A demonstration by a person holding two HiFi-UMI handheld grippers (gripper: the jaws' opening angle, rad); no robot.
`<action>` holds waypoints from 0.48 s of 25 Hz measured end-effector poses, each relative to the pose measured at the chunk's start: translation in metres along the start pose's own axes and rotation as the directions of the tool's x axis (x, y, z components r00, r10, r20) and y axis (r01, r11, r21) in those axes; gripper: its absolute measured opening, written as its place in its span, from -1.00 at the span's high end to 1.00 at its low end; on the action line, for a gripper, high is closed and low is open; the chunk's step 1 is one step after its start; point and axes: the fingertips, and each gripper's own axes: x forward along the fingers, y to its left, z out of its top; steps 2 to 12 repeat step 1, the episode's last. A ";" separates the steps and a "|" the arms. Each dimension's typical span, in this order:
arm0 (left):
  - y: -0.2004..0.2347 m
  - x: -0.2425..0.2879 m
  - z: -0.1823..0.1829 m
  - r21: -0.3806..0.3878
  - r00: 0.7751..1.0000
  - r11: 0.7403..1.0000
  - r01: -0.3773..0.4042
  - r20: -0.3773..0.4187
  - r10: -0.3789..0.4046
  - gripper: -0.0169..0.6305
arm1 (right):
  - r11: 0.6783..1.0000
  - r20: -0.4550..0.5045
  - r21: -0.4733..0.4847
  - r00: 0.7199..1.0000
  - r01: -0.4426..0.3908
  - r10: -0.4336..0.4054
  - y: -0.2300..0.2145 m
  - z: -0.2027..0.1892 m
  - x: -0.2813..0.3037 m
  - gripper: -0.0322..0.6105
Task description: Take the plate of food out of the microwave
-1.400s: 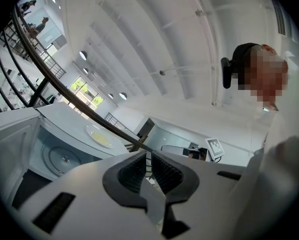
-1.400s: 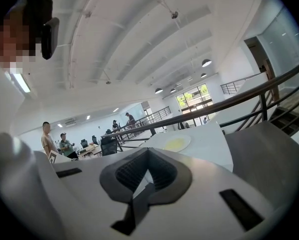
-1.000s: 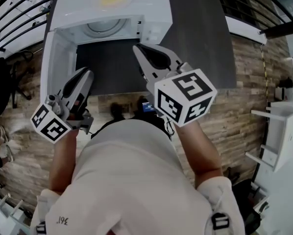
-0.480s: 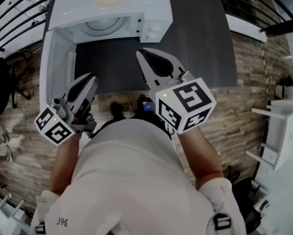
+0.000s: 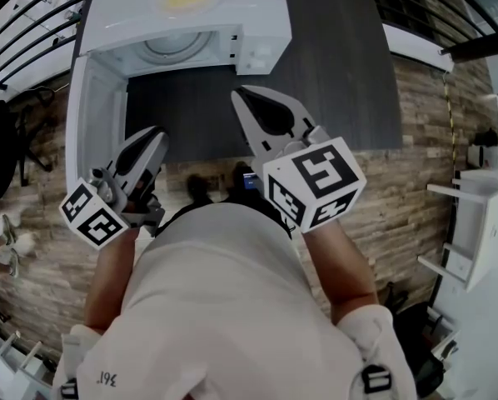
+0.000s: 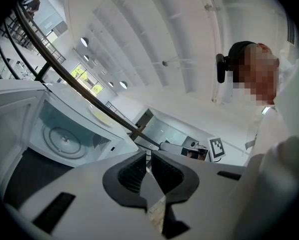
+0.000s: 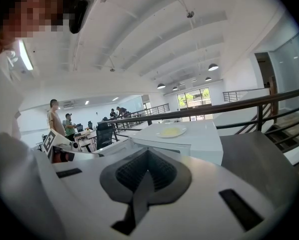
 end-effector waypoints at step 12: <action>0.000 0.000 0.001 0.000 1.000 1.000 0.000 0.000 0.000 0.84 | 1.000 0.000 -0.003 1.000 0.000 0.000 0.000 0.001 0.000 0.90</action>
